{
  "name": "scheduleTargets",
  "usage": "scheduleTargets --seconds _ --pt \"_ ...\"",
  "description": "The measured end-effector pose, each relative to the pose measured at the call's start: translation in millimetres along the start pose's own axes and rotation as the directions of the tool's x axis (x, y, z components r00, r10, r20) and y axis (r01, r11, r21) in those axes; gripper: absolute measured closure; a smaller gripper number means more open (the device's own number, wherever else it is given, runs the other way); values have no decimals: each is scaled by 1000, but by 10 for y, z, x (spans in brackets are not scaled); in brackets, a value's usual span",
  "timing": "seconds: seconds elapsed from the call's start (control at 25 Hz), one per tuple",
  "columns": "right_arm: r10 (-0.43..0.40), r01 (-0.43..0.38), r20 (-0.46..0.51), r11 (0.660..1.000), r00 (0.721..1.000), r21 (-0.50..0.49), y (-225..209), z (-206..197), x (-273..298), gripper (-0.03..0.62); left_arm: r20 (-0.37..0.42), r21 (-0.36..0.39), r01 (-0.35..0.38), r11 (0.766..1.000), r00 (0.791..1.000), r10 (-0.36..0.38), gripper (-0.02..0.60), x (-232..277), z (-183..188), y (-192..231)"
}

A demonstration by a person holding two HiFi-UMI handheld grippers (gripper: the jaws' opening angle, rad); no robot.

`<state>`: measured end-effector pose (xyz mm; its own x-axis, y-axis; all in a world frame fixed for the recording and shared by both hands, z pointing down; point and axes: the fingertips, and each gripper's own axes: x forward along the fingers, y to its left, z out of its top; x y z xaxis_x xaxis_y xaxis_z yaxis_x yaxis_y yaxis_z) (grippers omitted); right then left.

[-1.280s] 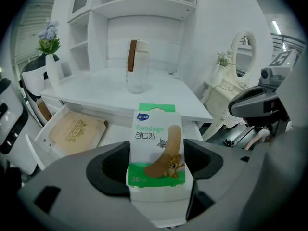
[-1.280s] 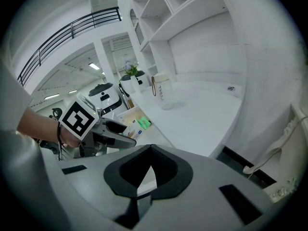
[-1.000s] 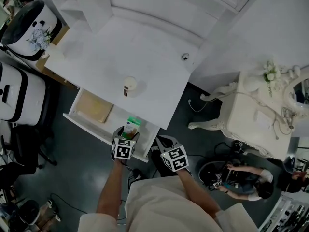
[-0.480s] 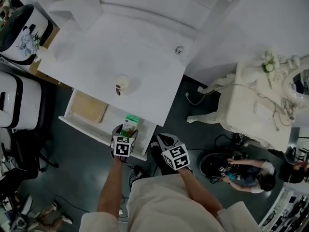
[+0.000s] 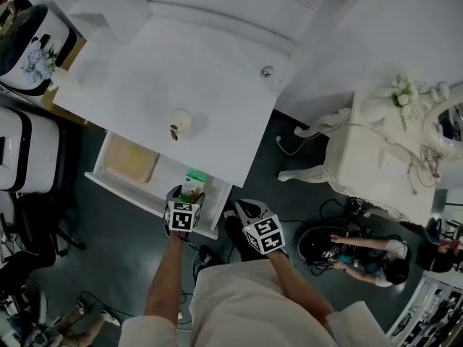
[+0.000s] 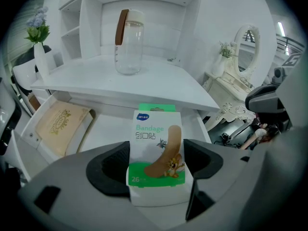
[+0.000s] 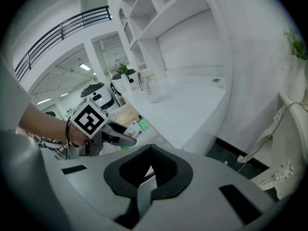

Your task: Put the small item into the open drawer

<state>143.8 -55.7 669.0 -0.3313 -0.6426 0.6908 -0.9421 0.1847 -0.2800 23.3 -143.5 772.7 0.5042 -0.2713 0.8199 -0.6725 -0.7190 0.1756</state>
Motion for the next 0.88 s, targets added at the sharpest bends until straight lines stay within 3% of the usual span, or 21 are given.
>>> scheduleTargets --seconds 0.88 --pt "72 -72 -22 996 997 -42 168 65 119 569 -50 -20 14 1000 999 -15 222 265 -30 3"
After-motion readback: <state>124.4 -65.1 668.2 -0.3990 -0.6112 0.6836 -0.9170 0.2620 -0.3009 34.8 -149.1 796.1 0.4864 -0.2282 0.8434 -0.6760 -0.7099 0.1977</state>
